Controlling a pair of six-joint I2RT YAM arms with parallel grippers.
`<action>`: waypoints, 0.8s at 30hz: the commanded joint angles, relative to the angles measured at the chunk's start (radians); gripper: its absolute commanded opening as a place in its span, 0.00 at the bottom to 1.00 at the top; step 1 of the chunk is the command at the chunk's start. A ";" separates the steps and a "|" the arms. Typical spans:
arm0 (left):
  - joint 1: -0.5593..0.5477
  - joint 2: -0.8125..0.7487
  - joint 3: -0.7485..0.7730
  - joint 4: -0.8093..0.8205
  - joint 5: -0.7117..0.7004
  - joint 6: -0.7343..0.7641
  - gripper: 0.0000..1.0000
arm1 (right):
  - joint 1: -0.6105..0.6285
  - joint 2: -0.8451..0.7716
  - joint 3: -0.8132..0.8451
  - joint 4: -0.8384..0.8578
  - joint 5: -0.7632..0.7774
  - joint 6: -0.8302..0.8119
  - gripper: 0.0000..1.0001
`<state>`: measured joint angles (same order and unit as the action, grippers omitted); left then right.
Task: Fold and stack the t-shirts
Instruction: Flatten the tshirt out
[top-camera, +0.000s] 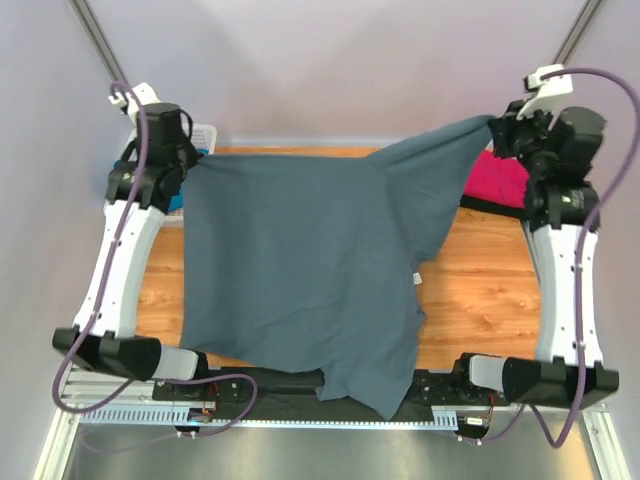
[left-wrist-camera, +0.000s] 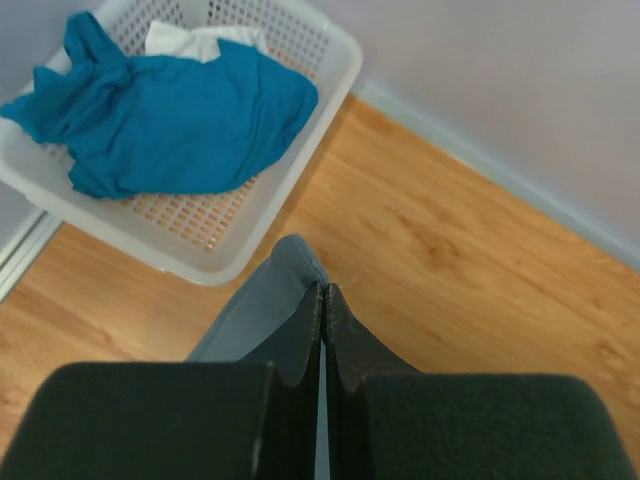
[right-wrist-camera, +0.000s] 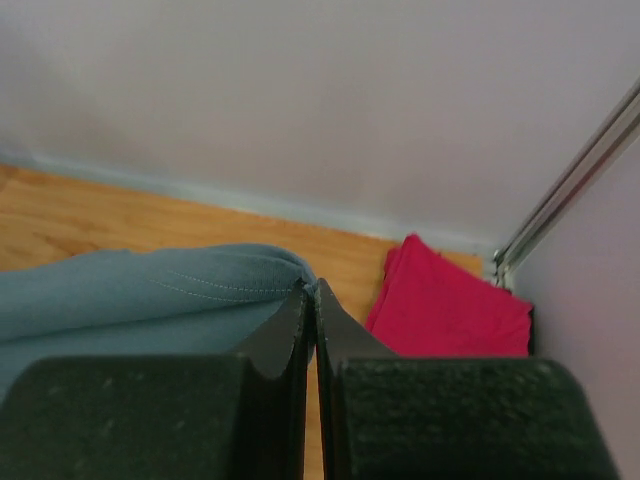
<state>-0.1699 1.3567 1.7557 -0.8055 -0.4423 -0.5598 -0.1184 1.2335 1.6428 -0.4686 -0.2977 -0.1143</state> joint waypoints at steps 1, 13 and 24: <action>0.001 0.042 -0.024 0.132 -0.085 -0.040 0.00 | -0.004 0.041 -0.093 0.195 0.049 -0.016 0.00; 0.001 0.482 0.177 0.192 -0.056 -0.043 0.00 | 0.022 0.464 0.012 0.347 0.072 -0.007 0.00; 0.001 0.594 0.252 0.244 -0.032 -0.034 0.00 | 0.074 0.639 0.229 0.334 0.051 -0.038 0.00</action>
<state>-0.1741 1.9530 1.9724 -0.6250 -0.4725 -0.5991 -0.0570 1.8458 1.8114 -0.2005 -0.2577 -0.1177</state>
